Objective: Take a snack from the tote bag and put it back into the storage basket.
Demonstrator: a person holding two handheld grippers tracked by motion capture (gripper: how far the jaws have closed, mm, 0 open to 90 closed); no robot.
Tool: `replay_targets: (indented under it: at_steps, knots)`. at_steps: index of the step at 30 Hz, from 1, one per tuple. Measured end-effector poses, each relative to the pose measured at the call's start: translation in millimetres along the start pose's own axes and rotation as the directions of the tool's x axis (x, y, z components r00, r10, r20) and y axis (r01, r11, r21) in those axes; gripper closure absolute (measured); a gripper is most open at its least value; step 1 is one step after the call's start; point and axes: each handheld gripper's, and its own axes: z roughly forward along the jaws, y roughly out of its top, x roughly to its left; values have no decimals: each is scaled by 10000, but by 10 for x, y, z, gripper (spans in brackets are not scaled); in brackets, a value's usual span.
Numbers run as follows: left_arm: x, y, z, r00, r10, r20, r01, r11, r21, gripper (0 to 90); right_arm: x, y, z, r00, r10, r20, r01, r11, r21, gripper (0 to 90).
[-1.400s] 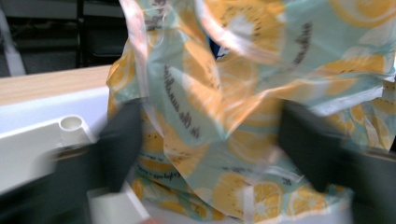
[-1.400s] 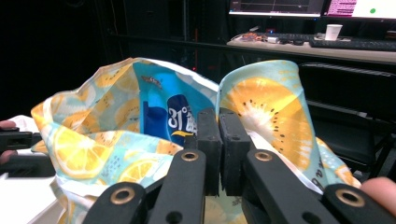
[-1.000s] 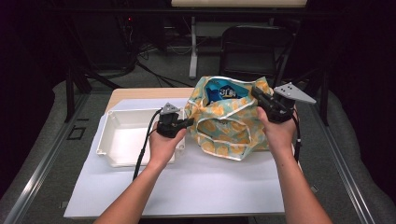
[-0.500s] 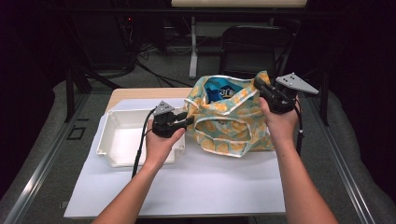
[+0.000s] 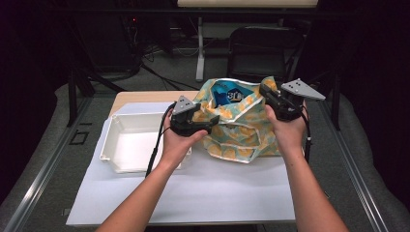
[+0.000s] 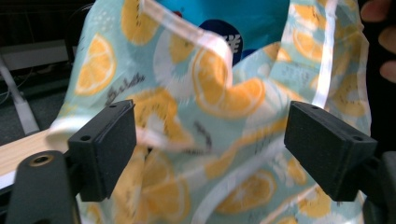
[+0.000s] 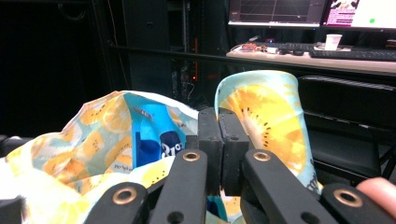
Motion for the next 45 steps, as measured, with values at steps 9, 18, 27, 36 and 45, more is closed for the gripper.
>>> replay_targets:
  at_steps: [9, 18, 27, 36, 45]
  knots:
    - [37, 112, 60, 10000, 29, 70, -31, 9994, 356, 900, -2, 4, -28, 9997, -197, -143, 198, 9998, 23, 899]
    - [87, 227, -69, 9996, -30, 295, 35, 9999, -168, 900, -23, 18, -61, 9996, -249, -114, 249, 9997, -10, 899]
    - [-8, 170, 53, 9993, -331, 200, 330, 9994, 32, 118, 10, 1, -64, 9997, -123, -203, 122, 9999, -65, 897]
    - [-9, 140, 263, 9899, -968, -1040, 1065, 9900, 925, 477, 74, -41, -82, 9987, -221, -451, 220, 9998, -30, 895]
    - [80, 281, 82, 9961, -713, -514, 734, 9965, 389, 900, 8, -46, -116, 9979, -519, -383, 523, 9986, 90, 893]
